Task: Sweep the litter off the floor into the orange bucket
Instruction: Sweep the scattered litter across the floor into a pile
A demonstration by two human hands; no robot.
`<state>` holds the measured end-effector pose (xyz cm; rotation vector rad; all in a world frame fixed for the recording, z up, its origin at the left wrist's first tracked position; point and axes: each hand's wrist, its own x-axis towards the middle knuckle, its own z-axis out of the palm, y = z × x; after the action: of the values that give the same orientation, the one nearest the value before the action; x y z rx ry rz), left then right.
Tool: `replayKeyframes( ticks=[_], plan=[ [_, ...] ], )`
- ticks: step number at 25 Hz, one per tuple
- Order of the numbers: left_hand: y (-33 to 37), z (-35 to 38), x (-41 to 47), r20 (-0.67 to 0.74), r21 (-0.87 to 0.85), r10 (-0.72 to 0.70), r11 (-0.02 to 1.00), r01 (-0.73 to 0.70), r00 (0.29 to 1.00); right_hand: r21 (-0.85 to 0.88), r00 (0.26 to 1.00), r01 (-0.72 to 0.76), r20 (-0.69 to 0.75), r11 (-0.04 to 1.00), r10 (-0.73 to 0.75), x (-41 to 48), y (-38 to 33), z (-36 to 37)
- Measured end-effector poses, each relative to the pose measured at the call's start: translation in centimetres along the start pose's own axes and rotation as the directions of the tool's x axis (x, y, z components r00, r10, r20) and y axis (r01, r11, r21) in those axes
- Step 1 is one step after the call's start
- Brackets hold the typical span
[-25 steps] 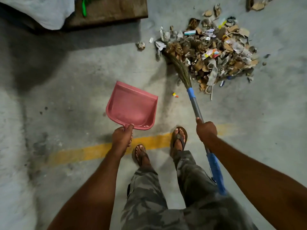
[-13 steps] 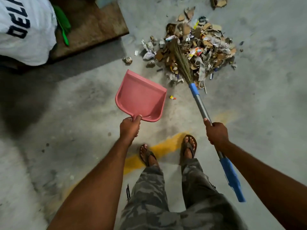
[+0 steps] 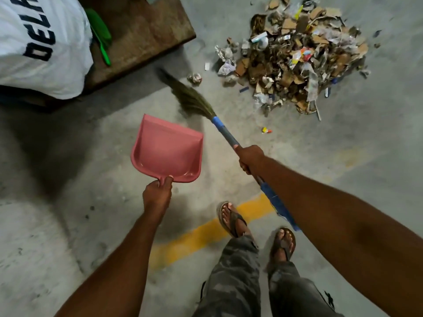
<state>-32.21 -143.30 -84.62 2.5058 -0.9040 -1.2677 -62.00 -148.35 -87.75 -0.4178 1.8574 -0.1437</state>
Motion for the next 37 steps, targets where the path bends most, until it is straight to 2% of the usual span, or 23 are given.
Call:
replayKeyframes(
  ticks=[2, 5, 9, 14, 19, 23, 26, 28, 32, 34, 37],
  plan=[
    [2.6, 0.5, -0.2, 0.044, -0.078, 0.004, 0.997, -0.001, 0.999, 0.247, 0.996, -0.065, -0.048, 0.967, 0.079, 1.2, -0.4, -0.6],
    [4.8, 1.9, 0.1, 0.107, -0.114, 0.04, 0.993, -0.028, 0.993, 0.423, 0.973, -0.044, -0.186, 0.905, 0.134, 1.7, -0.2, -3.3],
    [7.0, 3.4, -0.9, 0.172, -0.127, 0.068, 0.991, -0.046, 0.983, 0.462, 0.932, 0.045, -0.339, 0.886, 0.13, -0.8, 2.0, -6.8],
    [8.1, 4.7, -2.8, 0.185, -0.104, 0.092, 0.992, -0.074, 0.978, 0.372, 0.906, 0.099, -0.418, 0.923, 0.071, -4.6, 6.0, -9.0],
    [6.8, 4.5, -4.8, 0.142, -0.135, 0.043, 0.991, -0.024, 0.989, 0.167, 0.942, 0.149, -0.322, 0.975, -0.089, -6.9, 10.1, -7.2],
    [4.3, 3.6, -4.8, 0.117, -0.114, 0.016, 0.993, -0.003, 0.993, -0.006, 0.982, 0.119, -0.148, 0.993, -0.118, -4.1, 7.5, -5.1],
    [3.2, 3.1, -4.2, 0.112, -0.083, 0.025, 0.996, -0.016, 0.993, 0.04, 0.995, 0.03, -0.094, 0.999, -0.026, -1.1, 3.7, -5.1],
    [3.1, 3.1, -3.4, 0.102, -0.1, 0.019, 0.995, -0.008, 0.995, 0.119, 0.991, -0.025, -0.13, 0.993, 0.041, -0.2, 2.3, -4.7],
    [4.0, 2.6, -2.0, 0.101, -0.146, 0.02, 0.989, -0.005, 0.995, 0.18, 0.967, 0.046, -0.256, 0.982, 0.002, -1.6, 2.9, -0.8],
    [4.5, 2.2, -1.3, 0.085, -0.161, 0.017, 0.987, -0.003, 0.996, 0.247, 0.981, 0.065, -0.195, 0.967, -0.016, -3.3, 3.2, 1.5],
    [5.1, 1.4, -0.4, 0.069, -0.151, 0.013, 0.989, -0.003, 0.998, 0.226, 0.997, 0.069, -0.058, 0.972, -0.057, -3.3, -0.3, 3.1]
  ],
)
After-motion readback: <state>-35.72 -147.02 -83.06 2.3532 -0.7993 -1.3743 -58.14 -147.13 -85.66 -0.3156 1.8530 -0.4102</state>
